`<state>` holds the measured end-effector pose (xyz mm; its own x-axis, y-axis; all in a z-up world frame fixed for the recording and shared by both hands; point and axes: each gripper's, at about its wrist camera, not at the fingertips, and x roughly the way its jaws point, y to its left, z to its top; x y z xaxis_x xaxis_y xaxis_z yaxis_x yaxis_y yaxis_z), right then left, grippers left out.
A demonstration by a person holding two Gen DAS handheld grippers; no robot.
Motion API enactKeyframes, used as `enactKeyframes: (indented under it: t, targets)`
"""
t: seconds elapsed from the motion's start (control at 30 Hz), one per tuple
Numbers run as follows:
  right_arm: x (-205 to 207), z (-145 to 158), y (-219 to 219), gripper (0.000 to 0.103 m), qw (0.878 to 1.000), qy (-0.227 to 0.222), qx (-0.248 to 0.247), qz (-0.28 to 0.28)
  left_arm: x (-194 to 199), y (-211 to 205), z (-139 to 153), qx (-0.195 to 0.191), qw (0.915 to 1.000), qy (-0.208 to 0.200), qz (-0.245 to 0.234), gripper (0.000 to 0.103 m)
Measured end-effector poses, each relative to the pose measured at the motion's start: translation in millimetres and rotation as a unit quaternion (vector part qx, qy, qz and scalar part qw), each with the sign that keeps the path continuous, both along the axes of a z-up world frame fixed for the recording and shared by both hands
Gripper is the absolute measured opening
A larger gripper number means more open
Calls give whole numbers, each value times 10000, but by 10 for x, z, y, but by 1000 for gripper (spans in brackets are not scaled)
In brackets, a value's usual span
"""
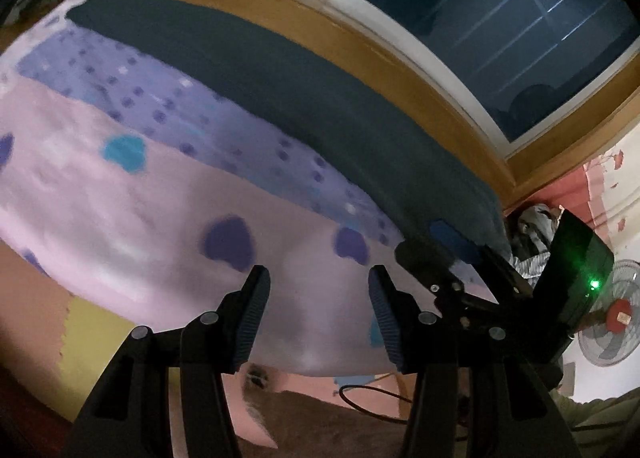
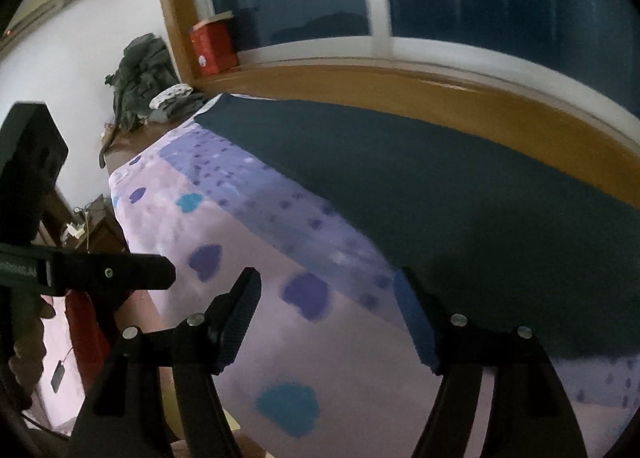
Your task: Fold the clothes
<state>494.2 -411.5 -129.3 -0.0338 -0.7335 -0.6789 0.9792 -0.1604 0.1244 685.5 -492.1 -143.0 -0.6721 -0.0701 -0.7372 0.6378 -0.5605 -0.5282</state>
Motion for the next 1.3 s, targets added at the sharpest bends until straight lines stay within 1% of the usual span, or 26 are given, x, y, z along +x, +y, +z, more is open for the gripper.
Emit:
enactKeyframes:
  t: [0.1,0.17,0.27,0.4,0.47,0.53,0.6,0.67,0.73,0.87,0.97,1.03,1.1,1.2,1.3]
  targets:
    - [292,16,-253,74,9998,-31,-7,-191,255,-236,51,-156,9996,-125,-195,52]
    - [489,12,-404,74,9993,-135,14,-353,453,-392,93,-343,9983,-201,-434,52]
    - [793,4,-627,74,9978,-265,15,-599,659,-617,126,-435,9965,-239,-672,52]
    - [1196,23,-860,74,9951,-290,-97,-936,987,-937,129,-441,9944,-240,-928,52]
    - [1347,28,-954,74,9940,-291,-106,-1051,1106,-1052,143,-478,9937,-278,-977,52]
    - [1470,38,-1085,74,9940,-323,-23,-1044,1217,-1164,163,-548,9932,-270,-996,52]
    - [1583,59,-1231,74,9947,-232,35,-1001,1323,-1288,170,-604,9931,-261,-968,52]
    - [1683,85,-1350,74,9949,-106,2,-1003,1399,-1435,140,-556,9944,-234,-868,52]
    - [1745,85,-1454,74,9951,-77,2,-986,1478,-1599,105,-453,9960,-158,-755,52]
    - [1847,1,-1727,74,9949,-113,23,-1001,1586,-1975,54,-437,9965,-168,-689,52]
    - [1899,-66,-1987,74,9946,-146,51,-1023,1598,-2268,28,-489,9962,-264,-667,52]
    - [1910,-74,-2158,74,9942,-205,56,-1053,1591,-2495,-3,-406,9966,-252,-673,52]
    - [1900,-38,-2341,74,9936,-243,-65,-1104,1574,-2704,-31,-348,9965,-268,-706,52]
    - [1875,-19,-2607,74,9930,-288,-87,-1143,1563,-2943,-43,-397,9965,-259,-686,52]
    - [1913,-32,-2789,74,9937,-228,21,-1098,1569,-3144,-42,-369,9970,-235,-645,52]
